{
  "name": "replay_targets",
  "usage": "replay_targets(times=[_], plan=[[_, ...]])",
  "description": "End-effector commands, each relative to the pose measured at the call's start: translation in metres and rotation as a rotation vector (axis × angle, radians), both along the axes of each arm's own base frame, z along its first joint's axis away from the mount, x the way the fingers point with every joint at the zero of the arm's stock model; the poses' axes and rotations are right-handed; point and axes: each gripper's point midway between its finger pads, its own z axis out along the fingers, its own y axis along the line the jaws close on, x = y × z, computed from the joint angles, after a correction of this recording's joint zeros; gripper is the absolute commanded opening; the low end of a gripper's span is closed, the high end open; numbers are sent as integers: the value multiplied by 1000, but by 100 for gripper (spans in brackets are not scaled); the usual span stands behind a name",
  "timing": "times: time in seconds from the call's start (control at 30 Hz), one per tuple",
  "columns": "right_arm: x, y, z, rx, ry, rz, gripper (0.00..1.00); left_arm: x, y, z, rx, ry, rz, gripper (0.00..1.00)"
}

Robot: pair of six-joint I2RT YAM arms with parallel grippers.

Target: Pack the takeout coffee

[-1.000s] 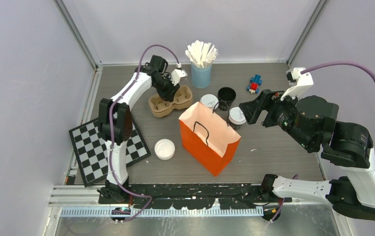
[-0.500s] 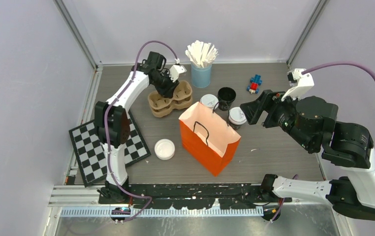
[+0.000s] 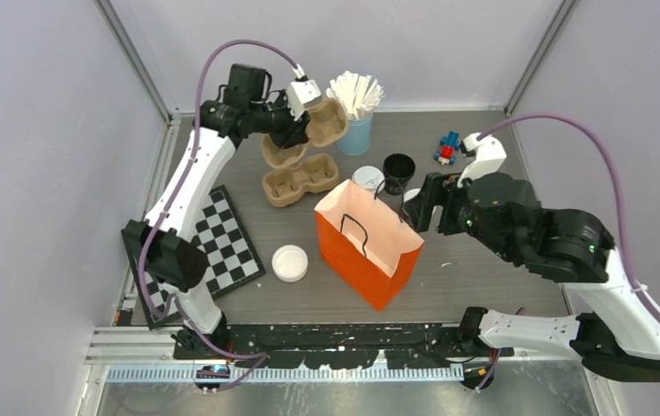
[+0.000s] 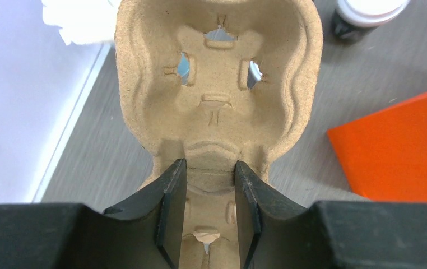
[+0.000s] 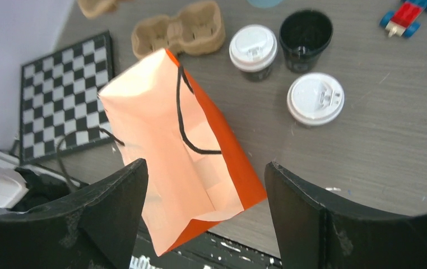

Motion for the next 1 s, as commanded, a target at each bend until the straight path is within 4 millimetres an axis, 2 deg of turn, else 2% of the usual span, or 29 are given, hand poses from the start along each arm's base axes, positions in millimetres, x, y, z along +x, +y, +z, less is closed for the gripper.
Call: replay_targets(times=[0.0, 0.17, 0.23, 0.33, 0.43, 0.57, 0.73, 0.97], plan=[[-5, 13, -21, 54, 68, 6, 80, -37, -16, 59, -138, -77, -110, 26], [-13, 14, -38, 111, 111, 10, 80, -70, -17, 87, -202, -97, -168, 26], [-16, 20, -43, 103, 108, 55, 80, -85, -21, 97, -250, -81, -206, 27], [-13, 16, -49, 56, 100, 52, 80, -107, -28, 111, -314, -71, -265, 27], [-7, 8, -47, 59, 72, -4, 79, -126, -33, 118, -342, -74, -323, 27], [-4, 12, -48, 34, 62, 14, 77, -143, -39, 122, -369, -70, -383, 26], [-4, 10, -49, 40, 89, -21, 73, -166, -62, 129, -399, -69, -477, 25], [-13, -18, -50, 158, 106, -138, 71, -194, -90, 140, -433, -80, -604, 25]])
